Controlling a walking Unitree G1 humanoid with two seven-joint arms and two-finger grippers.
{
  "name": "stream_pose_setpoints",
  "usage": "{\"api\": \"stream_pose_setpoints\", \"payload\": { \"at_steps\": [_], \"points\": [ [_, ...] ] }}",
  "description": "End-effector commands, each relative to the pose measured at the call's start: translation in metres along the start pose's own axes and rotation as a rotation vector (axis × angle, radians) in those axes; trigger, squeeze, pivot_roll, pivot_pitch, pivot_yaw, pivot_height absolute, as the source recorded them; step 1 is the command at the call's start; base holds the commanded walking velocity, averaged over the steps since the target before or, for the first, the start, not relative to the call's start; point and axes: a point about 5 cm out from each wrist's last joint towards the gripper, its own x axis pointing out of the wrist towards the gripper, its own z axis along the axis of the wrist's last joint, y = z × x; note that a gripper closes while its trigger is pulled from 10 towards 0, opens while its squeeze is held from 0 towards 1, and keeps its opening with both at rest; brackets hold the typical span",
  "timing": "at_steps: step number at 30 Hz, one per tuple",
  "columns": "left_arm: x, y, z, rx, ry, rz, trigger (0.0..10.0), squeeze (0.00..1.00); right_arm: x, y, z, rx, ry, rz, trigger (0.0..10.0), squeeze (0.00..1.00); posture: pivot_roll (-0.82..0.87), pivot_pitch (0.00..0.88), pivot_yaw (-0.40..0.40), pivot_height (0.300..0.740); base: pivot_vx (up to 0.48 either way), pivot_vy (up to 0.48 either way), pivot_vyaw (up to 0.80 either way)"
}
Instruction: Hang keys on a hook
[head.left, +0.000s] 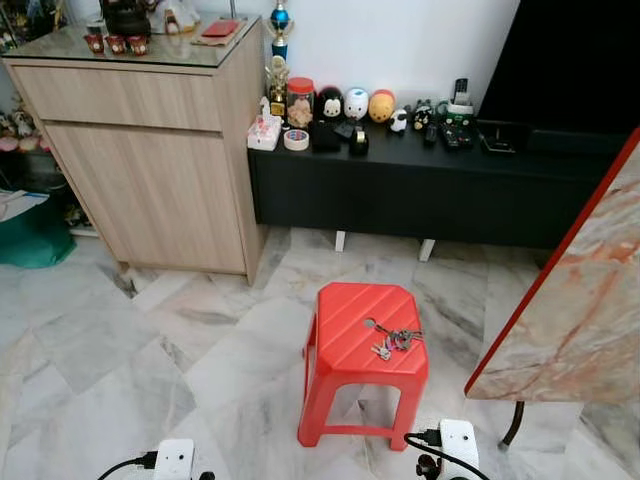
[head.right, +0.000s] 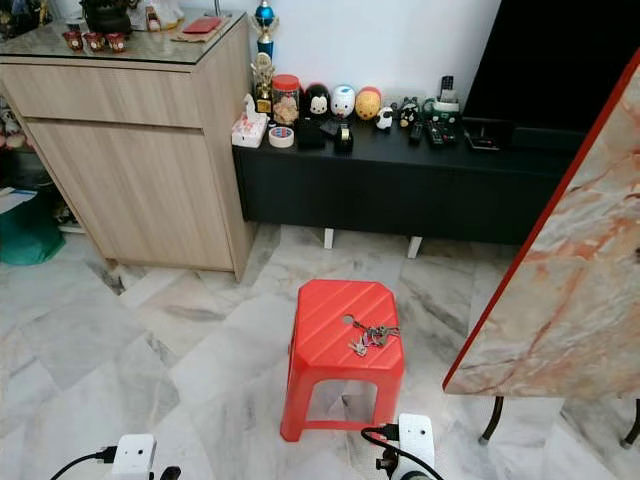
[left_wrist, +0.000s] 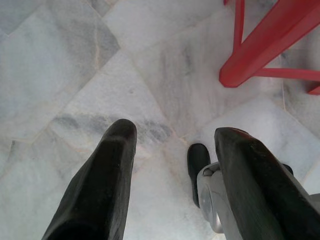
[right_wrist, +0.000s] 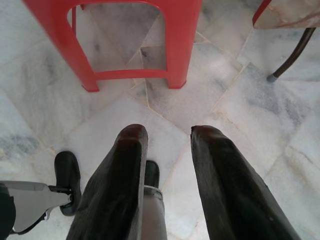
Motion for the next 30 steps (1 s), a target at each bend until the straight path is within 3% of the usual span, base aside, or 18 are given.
{"api": "stream_pose_setpoints", "payload": {
  "at_steps": [1, 19, 30],
  "points": [
    [-0.0003, -0.0020, -0.0017, 0.008, 0.008, -0.009, 10.0, 0.00, 0.0001, -0.0005, 0.0011, -0.004, -0.005, -0.002, 10.0, 0.00, 0.08, 0.000, -0.059, 0.740, 0.259, 0.000, 0.55],
    [-0.0004, -0.0028, -0.0021, 0.002, 0.007, -0.008, 10.0, 0.00, 0.0001, -0.0018, 0.0012, -0.003, -0.002, 0.001, 10.0, 0.00, 0.08, 0.000, -0.063, 0.740, 0.272, 0.000, 0.06],
    [-0.0006, -0.0030, -0.0026, 0.002, 0.008, -0.005, 10.0, 0.00, 0.0001, -0.0018, 0.0016, 0.025, -0.009, -0.003, 10.0, 0.00, 0.08, 0.000, -0.064, 0.740, 0.251, 0.000, 0.64]
  ]
}}
